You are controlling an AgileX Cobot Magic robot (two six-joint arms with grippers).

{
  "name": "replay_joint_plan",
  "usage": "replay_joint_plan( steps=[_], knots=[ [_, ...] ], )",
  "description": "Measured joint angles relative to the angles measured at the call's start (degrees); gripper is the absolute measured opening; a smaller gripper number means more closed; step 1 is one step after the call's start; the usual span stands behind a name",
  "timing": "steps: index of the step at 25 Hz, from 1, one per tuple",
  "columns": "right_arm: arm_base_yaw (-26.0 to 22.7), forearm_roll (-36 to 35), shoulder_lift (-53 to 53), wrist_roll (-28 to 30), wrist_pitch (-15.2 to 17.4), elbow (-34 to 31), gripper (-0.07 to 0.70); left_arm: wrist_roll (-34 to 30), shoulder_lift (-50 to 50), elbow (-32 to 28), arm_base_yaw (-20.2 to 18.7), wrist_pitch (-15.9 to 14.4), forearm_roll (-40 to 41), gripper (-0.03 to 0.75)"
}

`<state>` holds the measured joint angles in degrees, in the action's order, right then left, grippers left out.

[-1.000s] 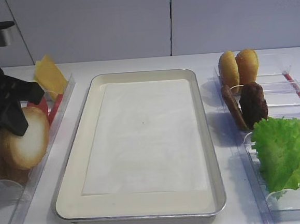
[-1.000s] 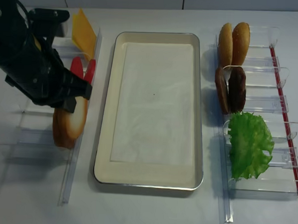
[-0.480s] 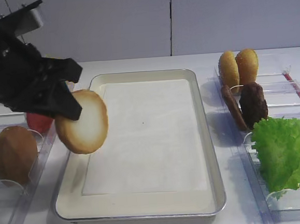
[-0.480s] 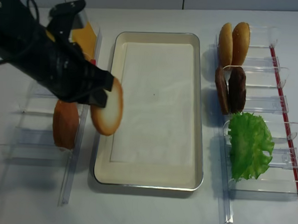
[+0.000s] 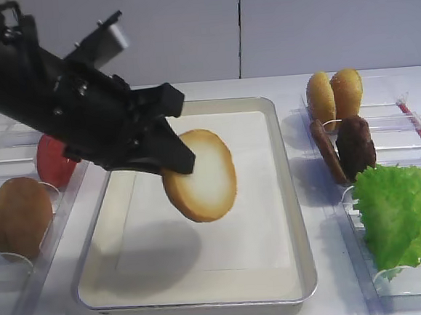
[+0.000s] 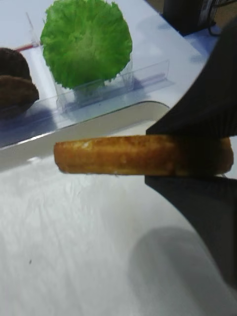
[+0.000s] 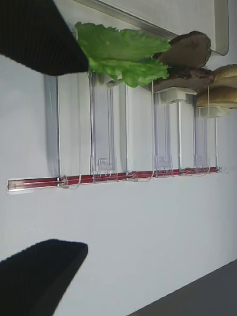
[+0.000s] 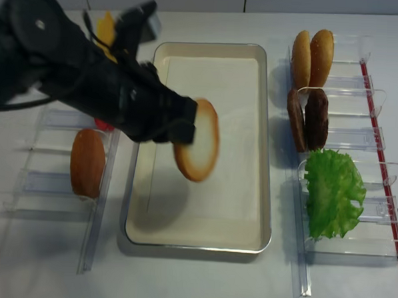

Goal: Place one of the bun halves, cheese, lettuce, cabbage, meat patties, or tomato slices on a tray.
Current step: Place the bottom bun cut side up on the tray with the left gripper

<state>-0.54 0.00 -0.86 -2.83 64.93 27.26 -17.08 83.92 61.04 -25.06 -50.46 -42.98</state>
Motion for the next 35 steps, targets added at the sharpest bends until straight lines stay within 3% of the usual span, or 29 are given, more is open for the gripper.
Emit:
replay_joint_plan(
  steps=[4,14,19,35],
  knots=[
    [0.0,0.0,0.0,0.0,0.0,0.0,0.694,-8.7,5.2,-0.4,0.0,-0.8,-9.8,0.144],
    [0.0,0.0,0.0,0.0,0.0,0.0,0.694,-10.9,8.7,-0.4,2.8,-1.5,-9.4,0.143],
    [0.0,0.0,0.0,0.0,0.0,0.0,0.694,-14.1,10.9,-0.4,3.2,-2.9,-12.9,0.143],
    [0.0,0.0,0.0,0.1,0.0,0.0,0.694,-19.3,10.9,-5.5,3.3,1.7,-21.2,0.142]
  ],
)
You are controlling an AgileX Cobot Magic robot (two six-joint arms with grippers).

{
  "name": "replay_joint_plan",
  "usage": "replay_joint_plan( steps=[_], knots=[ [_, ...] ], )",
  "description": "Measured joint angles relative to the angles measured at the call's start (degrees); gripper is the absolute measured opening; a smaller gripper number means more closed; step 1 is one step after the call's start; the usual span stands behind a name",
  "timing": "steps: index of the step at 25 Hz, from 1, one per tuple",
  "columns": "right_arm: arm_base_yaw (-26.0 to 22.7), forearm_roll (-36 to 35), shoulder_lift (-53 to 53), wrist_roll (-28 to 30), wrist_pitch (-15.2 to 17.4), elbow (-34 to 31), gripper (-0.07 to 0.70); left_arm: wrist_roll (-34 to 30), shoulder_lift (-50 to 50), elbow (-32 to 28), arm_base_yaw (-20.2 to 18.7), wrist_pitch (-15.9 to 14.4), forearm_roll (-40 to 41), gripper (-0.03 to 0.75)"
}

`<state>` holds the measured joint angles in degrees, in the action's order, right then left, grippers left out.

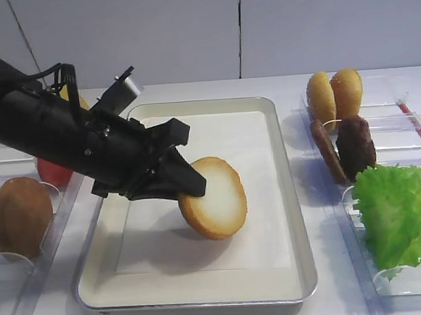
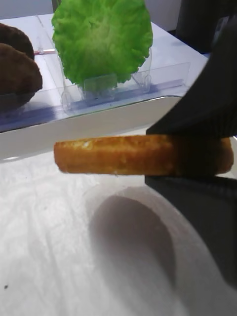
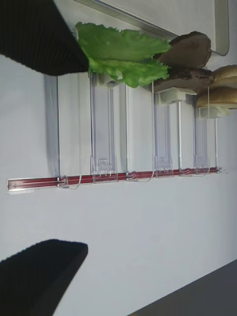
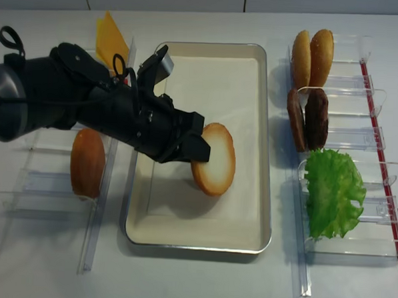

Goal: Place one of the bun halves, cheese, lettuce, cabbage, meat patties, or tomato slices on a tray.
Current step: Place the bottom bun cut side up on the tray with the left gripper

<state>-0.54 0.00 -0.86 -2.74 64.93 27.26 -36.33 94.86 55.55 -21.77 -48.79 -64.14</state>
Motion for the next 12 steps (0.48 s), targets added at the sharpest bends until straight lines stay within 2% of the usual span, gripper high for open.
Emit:
replay_joint_plan(
  steps=[12],
  knots=[
    [0.0,0.0,0.0,0.0,0.0,0.0,0.694,0.0,0.0,-1.2,0.0,0.9,2.3,0.142]
  ],
)
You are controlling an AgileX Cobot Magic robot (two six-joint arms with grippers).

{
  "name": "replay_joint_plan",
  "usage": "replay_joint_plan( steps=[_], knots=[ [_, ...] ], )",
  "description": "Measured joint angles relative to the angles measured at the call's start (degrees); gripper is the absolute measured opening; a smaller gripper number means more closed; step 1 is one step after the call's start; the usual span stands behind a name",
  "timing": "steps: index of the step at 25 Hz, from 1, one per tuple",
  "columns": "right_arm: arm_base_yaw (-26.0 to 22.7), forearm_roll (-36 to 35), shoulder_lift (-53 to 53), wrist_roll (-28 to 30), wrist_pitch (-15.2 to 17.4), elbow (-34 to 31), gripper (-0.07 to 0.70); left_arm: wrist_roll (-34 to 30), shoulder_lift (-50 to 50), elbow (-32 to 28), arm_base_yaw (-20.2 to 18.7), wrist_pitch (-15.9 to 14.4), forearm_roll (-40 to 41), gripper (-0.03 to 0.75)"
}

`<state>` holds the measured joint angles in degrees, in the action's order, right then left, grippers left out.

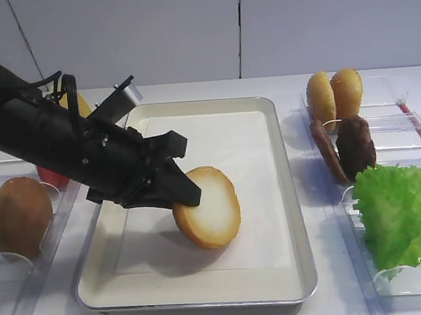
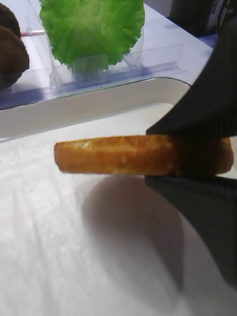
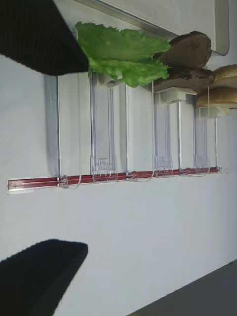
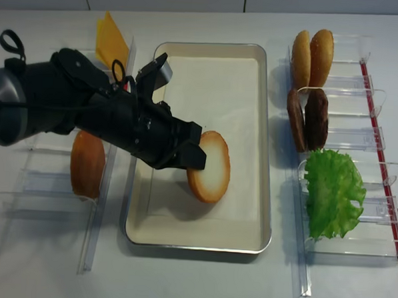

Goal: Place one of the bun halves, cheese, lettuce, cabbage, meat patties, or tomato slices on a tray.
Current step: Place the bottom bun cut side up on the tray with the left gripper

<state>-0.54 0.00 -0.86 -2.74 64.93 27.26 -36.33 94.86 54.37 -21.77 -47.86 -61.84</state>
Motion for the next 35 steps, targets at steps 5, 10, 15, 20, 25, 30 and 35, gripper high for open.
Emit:
replay_joint_plan(
  steps=[5,10,15,20,25,30,35],
  knots=[
    [0.0,0.0,0.0,0.0,0.0,0.0,0.694,0.0,0.0,0.0,0.0,0.3,0.0,0.142],
    [0.0,0.0,0.0,0.0,0.0,0.0,0.694,0.0,0.5,0.0,0.0,0.8,0.0,0.141],
    [0.0,0.0,0.0,0.0,0.0,0.0,0.694,0.0,2.1,0.0,0.0,0.8,-1.8,0.141],
    [0.0,0.0,0.0,0.0,0.0,0.0,0.694,0.0,2.6,0.0,0.0,0.8,-1.8,0.141],
    [0.0,0.0,0.0,0.0,0.0,0.0,0.694,0.6,2.6,0.0,0.0,1.0,-0.6,0.141],
    [0.0,0.0,0.0,0.0,0.0,0.0,0.694,0.6,2.6,0.0,0.0,1.0,0.2,0.141],
    [0.0,0.0,0.0,0.0,0.0,0.0,0.694,0.5,2.6,0.0,0.0,0.5,1.9,0.151]
  ],
)
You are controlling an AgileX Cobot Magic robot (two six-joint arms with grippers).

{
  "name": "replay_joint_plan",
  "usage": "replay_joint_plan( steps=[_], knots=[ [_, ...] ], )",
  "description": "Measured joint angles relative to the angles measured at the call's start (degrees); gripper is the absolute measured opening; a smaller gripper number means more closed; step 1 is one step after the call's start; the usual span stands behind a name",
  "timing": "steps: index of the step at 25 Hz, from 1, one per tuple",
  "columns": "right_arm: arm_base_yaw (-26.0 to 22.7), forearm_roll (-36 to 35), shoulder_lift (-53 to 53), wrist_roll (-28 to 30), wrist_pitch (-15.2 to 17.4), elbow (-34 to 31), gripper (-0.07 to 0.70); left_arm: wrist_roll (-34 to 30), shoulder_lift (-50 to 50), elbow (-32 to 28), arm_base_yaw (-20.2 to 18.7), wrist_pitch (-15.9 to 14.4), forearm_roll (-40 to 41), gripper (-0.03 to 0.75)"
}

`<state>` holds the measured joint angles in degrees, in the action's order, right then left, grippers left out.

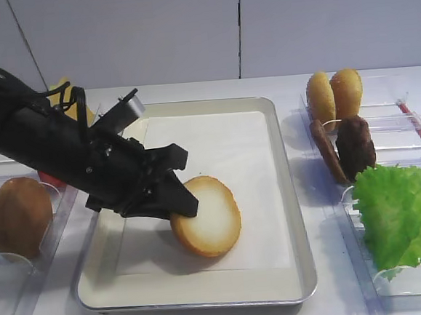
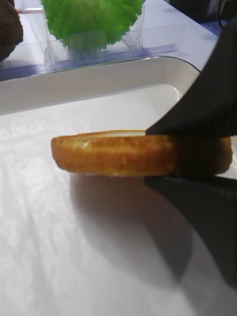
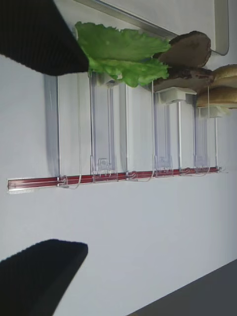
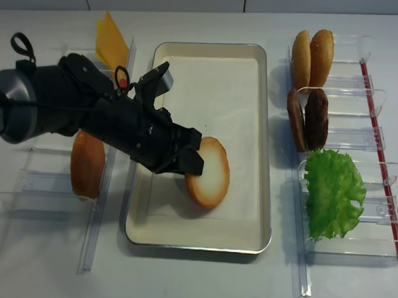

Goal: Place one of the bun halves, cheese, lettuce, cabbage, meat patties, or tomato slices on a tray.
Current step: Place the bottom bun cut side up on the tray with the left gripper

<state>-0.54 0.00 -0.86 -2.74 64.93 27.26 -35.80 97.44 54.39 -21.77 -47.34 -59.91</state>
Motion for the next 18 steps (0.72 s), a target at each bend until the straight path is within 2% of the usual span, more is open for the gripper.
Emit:
replay_joint_plan(
  steps=[2,5,8,11,14,18],
  knots=[
    [0.0,0.0,0.0,0.0,0.0,0.0,0.694,0.0,0.0,0.0,0.0,-0.4,1.2,0.198],
    [0.0,0.0,0.0,0.0,0.0,0.0,0.694,0.0,0.0,0.0,0.0,-0.5,2.1,0.309],
    [0.0,0.0,0.0,-0.1,0.0,0.0,0.694,0.0,0.0,0.1,0.0,0.2,2.9,0.391],
    [0.0,0.0,0.0,-0.1,0.0,0.0,0.694,0.9,0.1,1.3,0.0,0.3,6.9,0.417],
    [0.0,0.0,0.0,-0.1,0.0,0.0,0.694,5.1,0.1,4.6,0.0,0.0,14.1,0.424],
    [0.0,0.0,0.0,-0.1,0.0,0.0,0.694,11.6,0.1,9.2,0.0,-2.7,23.2,0.424]
  ],
)
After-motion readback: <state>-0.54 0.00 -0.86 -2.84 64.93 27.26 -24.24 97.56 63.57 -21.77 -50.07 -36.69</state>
